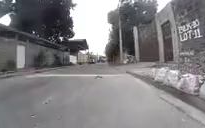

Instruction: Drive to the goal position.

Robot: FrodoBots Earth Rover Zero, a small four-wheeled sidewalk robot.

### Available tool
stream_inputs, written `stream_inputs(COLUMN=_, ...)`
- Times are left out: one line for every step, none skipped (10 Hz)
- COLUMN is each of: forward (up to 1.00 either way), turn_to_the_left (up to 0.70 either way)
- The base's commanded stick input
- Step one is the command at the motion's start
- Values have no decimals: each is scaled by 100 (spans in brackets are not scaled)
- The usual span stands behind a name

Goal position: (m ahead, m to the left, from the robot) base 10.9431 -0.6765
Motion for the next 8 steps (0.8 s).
stream_inputs(forward=100, turn_to_the_left=0)
stream_inputs(forward=100, turn_to_the_left=0)
stream_inputs(forward=100, turn_to_the_left=-5)
stream_inputs(forward=100, turn_to_the_left=-14)
stream_inputs(forward=100, turn_to_the_left=-22)
stream_inputs(forward=100, turn_to_the_left=-3)
stream_inputs(forward=100, turn_to_the_left=0)
stream_inputs(forward=100, turn_to_the_left=0)
